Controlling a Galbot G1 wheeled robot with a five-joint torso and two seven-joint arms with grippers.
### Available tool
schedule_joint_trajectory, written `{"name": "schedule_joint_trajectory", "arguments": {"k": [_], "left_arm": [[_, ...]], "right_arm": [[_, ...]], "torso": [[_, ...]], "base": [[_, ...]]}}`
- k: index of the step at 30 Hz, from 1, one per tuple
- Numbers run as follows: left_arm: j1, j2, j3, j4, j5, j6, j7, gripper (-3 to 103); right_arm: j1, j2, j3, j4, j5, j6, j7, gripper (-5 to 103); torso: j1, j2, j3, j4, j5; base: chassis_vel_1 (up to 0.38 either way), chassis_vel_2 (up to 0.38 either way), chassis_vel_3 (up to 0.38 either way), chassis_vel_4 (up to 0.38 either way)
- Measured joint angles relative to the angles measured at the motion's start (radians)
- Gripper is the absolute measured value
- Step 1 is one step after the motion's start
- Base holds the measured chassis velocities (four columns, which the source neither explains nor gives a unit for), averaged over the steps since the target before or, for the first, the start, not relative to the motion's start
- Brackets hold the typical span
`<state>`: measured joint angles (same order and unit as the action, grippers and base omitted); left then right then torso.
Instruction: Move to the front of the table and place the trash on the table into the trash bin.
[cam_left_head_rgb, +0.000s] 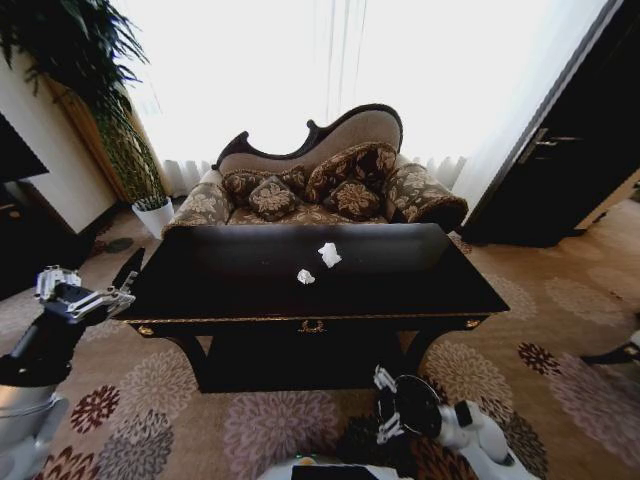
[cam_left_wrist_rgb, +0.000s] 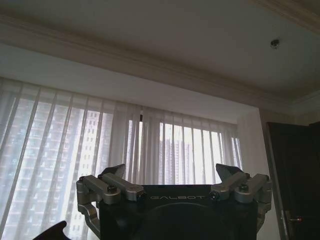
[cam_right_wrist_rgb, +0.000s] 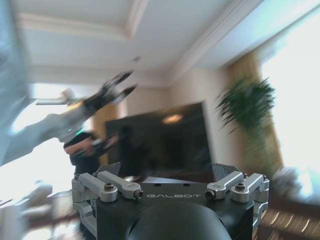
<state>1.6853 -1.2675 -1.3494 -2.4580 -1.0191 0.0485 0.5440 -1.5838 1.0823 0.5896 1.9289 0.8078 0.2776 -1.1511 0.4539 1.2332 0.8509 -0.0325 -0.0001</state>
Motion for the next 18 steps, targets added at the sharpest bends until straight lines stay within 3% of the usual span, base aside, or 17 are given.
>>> {"name": "schedule_joint_trajectory", "arguments": {"k": [2, 3, 4, 8, 9, 12, 13, 15, 17, 18], "left_arm": [[0.002, -0.008, 0.004, -0.001, 0.003, 0.0, 0.0, 100], [0.002, -0.008, 0.004, -0.001, 0.003, 0.0, 0.0, 100], [0.002, -0.01, 0.004, -0.001, 0.003, 0.0, 0.001, 100], [0.006, -0.012, 0.003, -0.002, 0.003, 0.0, 0.002, 100], [0.006, -0.012, 0.003, -0.002, 0.003, 0.0, 0.002, 100], [0.004, -0.013, 0.006, -0.001, 0.008, 0.0, 0.002, 100], [0.003, -0.013, 0.009, 0.0, 0.011, 0.0, 0.002, 100], [0.002, -0.013, 0.012, 0.0, 0.013, 0.0, 0.002, 100], [-0.002, -0.017, 0.023, 0.002, 0.022, 0.0, 0.002, 100], [-0.002, -0.017, 0.023, 0.002, 0.022, 0.0, 0.002, 100]], "right_arm": [[0.012, -0.011, 0.0, 0.091, 0.003, -0.014, 0.194, 100], [0.012, -0.011, 0.0, 0.091, 0.003, -0.014, 0.194, 100], [0.015, -0.015, 0.0, 0.114, -0.005, -0.02, 0.254, 100], [0.016, -0.051, -0.024, 0.274, -0.113, -0.045, 0.65, 100], [0.016, -0.051, -0.024, 0.274, -0.113, -0.045, 0.65, 100], [0.014, -0.08, -0.046, 0.38, -0.123, -0.139, 0.935, 100], [0.015, -0.092, -0.05, 0.404, -0.115, -0.18, 0.995, 100], [0.016, -0.1, -0.051, 0.415, -0.112, -0.202, 1.026, 100], [0.032, -0.142, -0.059, 0.443, -0.109, -0.285, 1.14, 100], [0.032, -0.142, -0.059, 0.443, -0.109, -0.285, 1.14, 100]], "torso": [[0.0, 0.0, 0.0, 0.0001, -0.0001], [0.0, 0.0, 0.0, 0.0001, -0.0001], [0.0, 0.0, 0.0, 0.0002, -0.0002], [0.0, 0.0, 0.0, 0.0001, 0.0], [0.0, 0.0, 0.0, 0.0001, 0.0], [0.0, 0.0, 0.0, 0.0001, -0.0002], [0.0, 0.0, 0.0, 0.0001, -0.0003], [0.0, 0.0, 0.0, 0.0, -0.0002], [0.0, 0.0, 0.0, 0.0001, -0.0001], [0.0, 0.0, 0.0, 0.0001, -0.0001]], "base": [[0.0, 0.0, 0.0, 0.0], [0.0, 0.0, 0.0, 0.0], [0.0, 0.0, 0.0, 0.0], [0.0, 0.0, 0.0, 0.0], [0.0, 0.0, 0.0, 0.0], [0.0, 0.0, 0.0, 0.0], [0.0, 0.0, 0.0, 0.0], [0.0, 0.0, 0.0, 0.0], [0.0, 0.0, 0.0, 0.0], [0.0, 0.0, 0.0, 0.0]]}}
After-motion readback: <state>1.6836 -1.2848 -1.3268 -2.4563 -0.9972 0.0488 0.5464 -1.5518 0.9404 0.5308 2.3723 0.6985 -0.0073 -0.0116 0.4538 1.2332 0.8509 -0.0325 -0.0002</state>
